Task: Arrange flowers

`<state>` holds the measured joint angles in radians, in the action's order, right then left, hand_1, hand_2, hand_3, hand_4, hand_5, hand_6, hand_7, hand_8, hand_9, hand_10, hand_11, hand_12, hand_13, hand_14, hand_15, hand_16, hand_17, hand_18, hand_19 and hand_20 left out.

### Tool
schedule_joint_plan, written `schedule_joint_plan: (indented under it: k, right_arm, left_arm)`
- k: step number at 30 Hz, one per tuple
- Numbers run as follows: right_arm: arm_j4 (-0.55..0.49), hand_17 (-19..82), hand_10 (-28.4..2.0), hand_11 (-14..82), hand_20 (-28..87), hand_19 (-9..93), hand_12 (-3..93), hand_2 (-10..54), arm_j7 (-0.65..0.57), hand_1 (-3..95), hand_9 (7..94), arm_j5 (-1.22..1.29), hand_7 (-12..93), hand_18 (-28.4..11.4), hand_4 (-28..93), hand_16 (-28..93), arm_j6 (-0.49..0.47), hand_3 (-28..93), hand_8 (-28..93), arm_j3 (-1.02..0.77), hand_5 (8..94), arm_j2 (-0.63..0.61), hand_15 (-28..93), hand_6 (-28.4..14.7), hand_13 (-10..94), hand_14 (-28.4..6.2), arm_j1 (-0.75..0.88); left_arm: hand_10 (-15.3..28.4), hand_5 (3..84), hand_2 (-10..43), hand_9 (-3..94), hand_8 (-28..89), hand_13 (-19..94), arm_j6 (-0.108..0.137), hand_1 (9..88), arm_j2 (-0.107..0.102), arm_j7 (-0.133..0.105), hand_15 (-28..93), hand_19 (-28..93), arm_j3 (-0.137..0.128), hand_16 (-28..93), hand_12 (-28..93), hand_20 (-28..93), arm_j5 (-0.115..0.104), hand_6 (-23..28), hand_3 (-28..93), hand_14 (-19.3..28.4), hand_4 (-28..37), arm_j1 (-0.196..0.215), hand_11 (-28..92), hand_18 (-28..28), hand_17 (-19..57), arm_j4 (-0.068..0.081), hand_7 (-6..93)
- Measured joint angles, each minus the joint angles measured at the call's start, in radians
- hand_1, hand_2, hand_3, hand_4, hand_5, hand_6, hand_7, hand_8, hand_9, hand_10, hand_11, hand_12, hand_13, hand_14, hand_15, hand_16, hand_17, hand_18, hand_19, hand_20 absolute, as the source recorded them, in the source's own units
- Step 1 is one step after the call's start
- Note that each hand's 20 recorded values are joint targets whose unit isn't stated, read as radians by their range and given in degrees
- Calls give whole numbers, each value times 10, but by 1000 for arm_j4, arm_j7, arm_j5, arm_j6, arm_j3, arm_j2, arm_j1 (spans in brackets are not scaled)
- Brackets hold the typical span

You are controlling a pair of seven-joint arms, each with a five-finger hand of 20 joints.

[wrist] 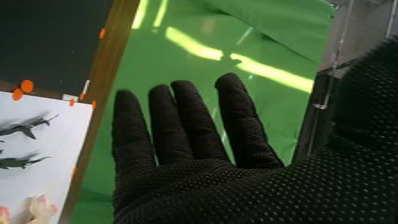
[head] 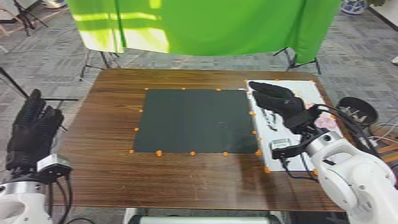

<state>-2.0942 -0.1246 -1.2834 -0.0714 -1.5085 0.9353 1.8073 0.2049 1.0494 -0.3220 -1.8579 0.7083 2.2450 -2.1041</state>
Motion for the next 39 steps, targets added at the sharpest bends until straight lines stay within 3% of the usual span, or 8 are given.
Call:
schedule_joint_plan:
  k: [2, 4, 6, 12, 20, 25, 32, 39]
  right_arm:
    - [-1, 166, -142, 41, 278, 429, 110, -35, -1, 122, 390, 10, 76, -196, -281, 202, 3, 754, -83, -4, 349, 0, 161, -47, 463, -143, 4]
    - [-2, 173, -143, 45, 255, 405, 115, -22, -1, 114, 409, 26, 79, -193, -282, 216, 8, 748, -83, -9, 354, 0, 153, -45, 463, -140, 7]
    - [-2, 168, -144, 44, 225, 344, 116, -16, 0, 121, 413, 41, 83, -189, -280, 208, 17, 763, -85, -9, 362, -1, 123, -43, 402, -140, 8]
    - [-29, 174, -150, 62, 245, 421, 131, -17, -28, 160, 468, 2, 120, -210, -260, 203, 60, 767, -96, -20, 438, -19, 138, -54, 457, -166, 22]
    - [-163, 291, -192, 194, 277, 761, 182, -38, -439, 167, 744, -469, 248, -244, -234, 198, 171, 717, -102, -27, 678, -141, 385, -53, 701, -153, 78]
    - [-188, 364, -185, 251, 297, 864, 217, -23, -524, 143, 830, -649, 315, -251, -228, 222, 6, 668, -84, -72, 751, -200, 484, -51, 774, -147, 131]
    - [-224, 384, -193, 250, 280, 897, 225, -22, -785, 140, 828, -758, 305, -257, -221, 222, -303, 628, -76, 20, 751, -218, 500, -59, 770, -156, 59]
    - [-213, 397, -196, 211, 234, 904, 205, -53, -867, 199, 824, -618, 207, -256, -194, 202, -423, 626, -78, 105, 759, -187, 436, -66, 779, -149, -20]
  left_arm:
    - [128, 279, -74, 257, -71, 194, 1, 540, -3, -26, 255, 289, 17, -84, 100, 75, -68, 70, 348, 121, -223, -4, 203, 117, -27, 0, 84]
    - [139, 386, -17, 363, -83, 244, 5, 479, -9, -43, 304, 323, 34, -99, 88, 72, -131, 73, 408, 138, -255, -9, 241, 130, -29, 0, 104]
    - [144, 406, 1, 353, -84, 226, 7, 397, -13, -47, 294, 330, 42, -102, 81, 67, -160, 76, 527, 139, -277, -11, 225, 131, -33, -1, 105]
    - [156, 416, 39, 323, -71, 203, 11, 329, -23, -66, 277, 322, 57, -87, 86, 67, -195, 96, 654, 147, -281, -8, 205, 136, -44, -9, 96]
    - [163, 418, 47, 332, -72, 220, 25, 332, -28, -71, 305, 334, 53, -84, 90, 71, -219, 99, 666, 162, -269, 16, 215, 145, -51, -31, 104]
    - [168, 423, 52, 344, -71, 236, 34, 330, -31, -78, 330, 344, 45, -79, 93, 73, -226, 103, 666, 171, -268, 43, 227, 150, -56, -40, 112]
    - [169, 427, 62, 349, -73, 241, 40, 323, -48, -80, 348, 353, 45, -83, 94, 74, -241, 105, 672, 173, -271, 42, 236, 154, -59, -38, 117]
    - [170, 430, 70, 351, -74, 246, 39, 318, -57, -80, 362, 358, 51, -86, 97, 74, -246, 107, 676, 175, -277, 29, 245, 155, -61, -34, 126]
